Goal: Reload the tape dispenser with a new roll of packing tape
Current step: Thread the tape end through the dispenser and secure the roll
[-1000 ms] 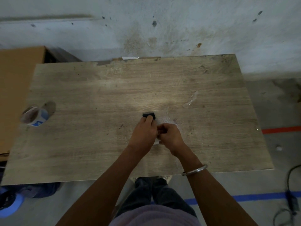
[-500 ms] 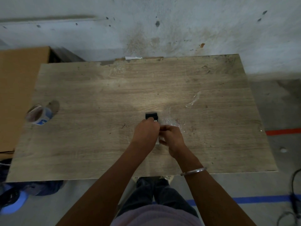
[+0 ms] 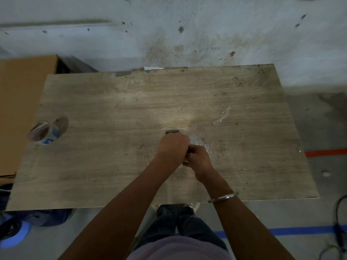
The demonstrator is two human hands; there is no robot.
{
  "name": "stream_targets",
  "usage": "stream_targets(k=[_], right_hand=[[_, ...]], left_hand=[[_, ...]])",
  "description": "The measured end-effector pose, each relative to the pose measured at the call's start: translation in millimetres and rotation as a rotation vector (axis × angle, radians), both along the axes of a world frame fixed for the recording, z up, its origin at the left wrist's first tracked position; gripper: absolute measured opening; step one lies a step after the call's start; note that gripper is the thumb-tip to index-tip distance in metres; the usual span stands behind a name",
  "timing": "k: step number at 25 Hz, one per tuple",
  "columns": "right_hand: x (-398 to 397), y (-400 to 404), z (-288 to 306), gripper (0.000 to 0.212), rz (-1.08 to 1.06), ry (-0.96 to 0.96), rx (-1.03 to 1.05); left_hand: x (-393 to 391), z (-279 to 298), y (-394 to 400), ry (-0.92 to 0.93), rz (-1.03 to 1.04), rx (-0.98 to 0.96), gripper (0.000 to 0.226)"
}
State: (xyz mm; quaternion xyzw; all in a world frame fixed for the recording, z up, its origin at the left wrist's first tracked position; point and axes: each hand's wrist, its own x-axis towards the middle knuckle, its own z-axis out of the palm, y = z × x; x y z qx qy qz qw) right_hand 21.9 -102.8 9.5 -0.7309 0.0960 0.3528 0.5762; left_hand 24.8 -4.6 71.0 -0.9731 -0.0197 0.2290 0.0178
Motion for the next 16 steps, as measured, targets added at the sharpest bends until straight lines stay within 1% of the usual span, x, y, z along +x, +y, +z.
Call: stream_targets(k=[6, 12, 16], right_hand=[[0.7, -0.4, -1.6, 0.022, 0.022, -0.033, 0.014], [4.0, 2.0, -2.1, 0.029, 0.017, -0.014, -0.029], [4.4, 4.5, -0.8, 0.025, 0.01, -0.017, -0.018]], left_hand=[[6.9, -11.9, 10.8, -0.029, 0.032, -0.037, 0.016], [-2.0, -19.0, 17.6, -0.05, 0.184, -0.223, 0.016], [-8.1, -25.3, 23.3, -0.103, 0.287, -0.302, 0.016]])
